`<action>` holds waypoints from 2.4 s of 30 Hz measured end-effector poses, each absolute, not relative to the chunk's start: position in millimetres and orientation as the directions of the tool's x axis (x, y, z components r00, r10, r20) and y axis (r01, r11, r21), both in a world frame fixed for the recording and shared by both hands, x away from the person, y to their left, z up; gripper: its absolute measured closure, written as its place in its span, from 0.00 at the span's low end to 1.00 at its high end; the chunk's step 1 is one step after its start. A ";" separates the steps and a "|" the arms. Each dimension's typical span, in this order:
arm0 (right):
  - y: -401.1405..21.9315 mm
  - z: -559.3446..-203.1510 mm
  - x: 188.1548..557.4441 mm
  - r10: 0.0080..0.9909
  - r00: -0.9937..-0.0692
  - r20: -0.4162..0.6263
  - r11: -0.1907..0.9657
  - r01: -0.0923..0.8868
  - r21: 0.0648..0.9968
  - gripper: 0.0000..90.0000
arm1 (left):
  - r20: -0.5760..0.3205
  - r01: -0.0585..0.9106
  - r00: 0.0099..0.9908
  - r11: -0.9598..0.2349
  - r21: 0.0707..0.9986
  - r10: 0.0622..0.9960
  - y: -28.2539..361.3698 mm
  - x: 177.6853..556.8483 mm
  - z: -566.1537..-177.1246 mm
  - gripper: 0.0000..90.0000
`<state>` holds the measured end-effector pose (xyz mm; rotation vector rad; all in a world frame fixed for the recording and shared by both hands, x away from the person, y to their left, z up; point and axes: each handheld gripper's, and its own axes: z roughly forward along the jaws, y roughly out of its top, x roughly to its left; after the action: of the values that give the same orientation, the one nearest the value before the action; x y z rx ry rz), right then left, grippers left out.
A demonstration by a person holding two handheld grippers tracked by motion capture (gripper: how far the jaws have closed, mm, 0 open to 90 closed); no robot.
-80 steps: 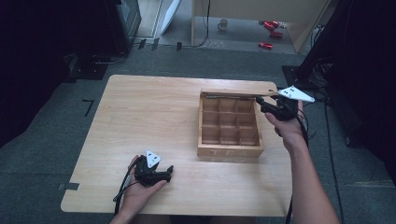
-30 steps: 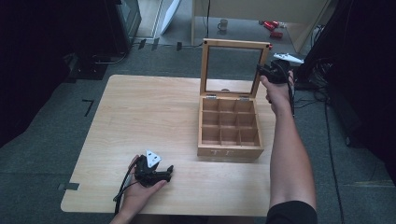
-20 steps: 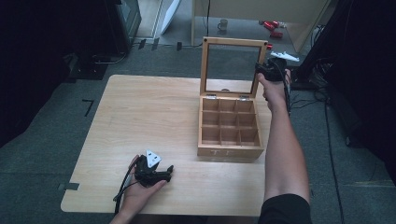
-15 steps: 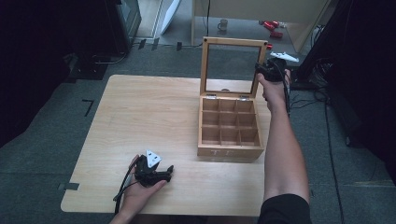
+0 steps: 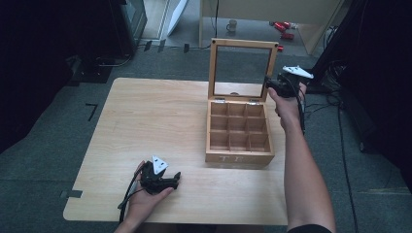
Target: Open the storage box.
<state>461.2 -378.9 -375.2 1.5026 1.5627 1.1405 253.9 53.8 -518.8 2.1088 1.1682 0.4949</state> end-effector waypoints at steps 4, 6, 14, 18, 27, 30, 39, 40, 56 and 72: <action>-381.8 -380.6 442.5 0.986 -0.121 0.113 -0.055 0.408 0.911 0.41 | 0.007 0.597 0.527 -0.375 0.709 0.850 53.7 253.8 -518.9 0.19; -382.1 -383.5 432.9 0.984 -0.134 0.117 -0.050 0.421 0.906 0.37 | 0.007 0.596 0.527 -0.376 0.709 0.850 53.7 253.9 -518.8 0.19; -382.9 -393.3 395.3 0.979 -0.151 0.139 -0.061 0.433 0.900 0.25 | 0.009 0.595 0.529 -0.378 0.709 0.849 53.7 253.9 -518.8 0.19; -383.7 -397.9 377.0 0.977 -0.162 0.141 -0.056 0.441 0.896 0.22 | 0.008 0.595 0.529 -0.378 0.709 0.849 53.7 253.9 -518.8 0.19; -382.5 -406.5 337.5 0.979 -0.172 0.108 -0.020 0.446 0.895 0.21 | 0.008 0.594 0.530 -0.378 0.710 0.848 53.6 253.7 -518.8 0.19; -381.9 -410.9 322.7 0.978 -0.174 0.113 -0.024 0.449 0.893 0.21 | 0.008 0.594 0.529 -0.377 0.710 0.848 53.5 253.6 -518.9 0.19; -381.9 -434.5 280.6 0.979 -0.174 0.109 -0.014 0.473 0.881 0.18 | 0.008 0.594 0.530 -0.378 0.711 0.848 53.4 253.3 -518.9 0.19; -382.4 -437.0 277.6 0.979 -0.175 0.105 -0.009 0.475 0.880 0.18 | 0.007 0.594 0.530 -0.377 0.711 0.848 53.3 253.3 -518.9 0.19; -402.8 -487.9 225.4 0.988 -0.126 0.087 -0.005 0.539 0.843 0.16 | 0.008 0.594 0.531 -0.379 0.710 0.847 53.2 252.8 -518.9 0.19; -395.5 -523.6 196.7 0.986 -0.164 0.005 0.107 0.664 0.740 0.15 | 0.009 0.593 0.531 -0.380 0.710 0.847 53.1 252.5 -518.9 0.19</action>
<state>196.7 -395.5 -523.6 1.6030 1.8882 0.8403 252.5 53.1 -518.9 2.1102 1.1624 0.4953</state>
